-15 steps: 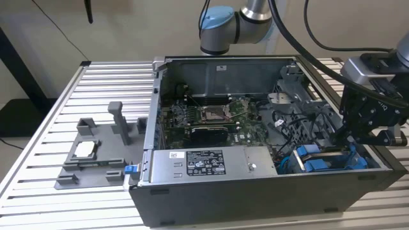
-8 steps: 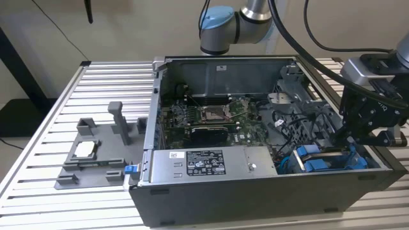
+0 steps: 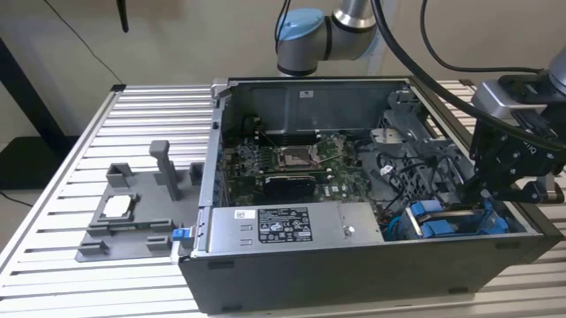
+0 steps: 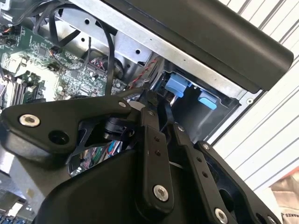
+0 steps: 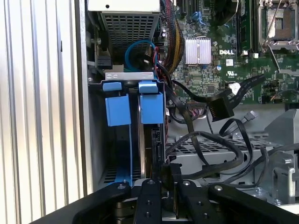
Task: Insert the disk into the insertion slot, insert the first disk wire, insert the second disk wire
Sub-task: 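Insert the first disk wire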
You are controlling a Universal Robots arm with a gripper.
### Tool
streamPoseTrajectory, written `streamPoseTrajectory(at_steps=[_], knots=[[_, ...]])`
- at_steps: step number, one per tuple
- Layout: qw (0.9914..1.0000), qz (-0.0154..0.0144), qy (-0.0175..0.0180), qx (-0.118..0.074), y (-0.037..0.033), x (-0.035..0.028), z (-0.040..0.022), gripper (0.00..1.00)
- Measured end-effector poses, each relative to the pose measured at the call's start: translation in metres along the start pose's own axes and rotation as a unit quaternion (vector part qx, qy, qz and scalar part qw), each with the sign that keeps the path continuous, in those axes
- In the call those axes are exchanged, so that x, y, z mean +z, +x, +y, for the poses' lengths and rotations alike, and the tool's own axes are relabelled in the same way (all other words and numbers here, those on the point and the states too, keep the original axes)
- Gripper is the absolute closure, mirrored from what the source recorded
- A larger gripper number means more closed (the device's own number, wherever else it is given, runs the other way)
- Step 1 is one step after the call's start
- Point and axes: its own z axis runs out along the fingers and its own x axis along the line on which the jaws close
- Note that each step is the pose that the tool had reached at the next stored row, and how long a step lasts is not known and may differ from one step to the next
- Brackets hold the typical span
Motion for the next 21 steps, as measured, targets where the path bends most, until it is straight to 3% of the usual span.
streamPoseTrajectory(at_steps=[21], knots=[[0.99978, 0.0012, -0.0022, -0.021, 0.001, 0.0072, 0.0014, 0.81]])
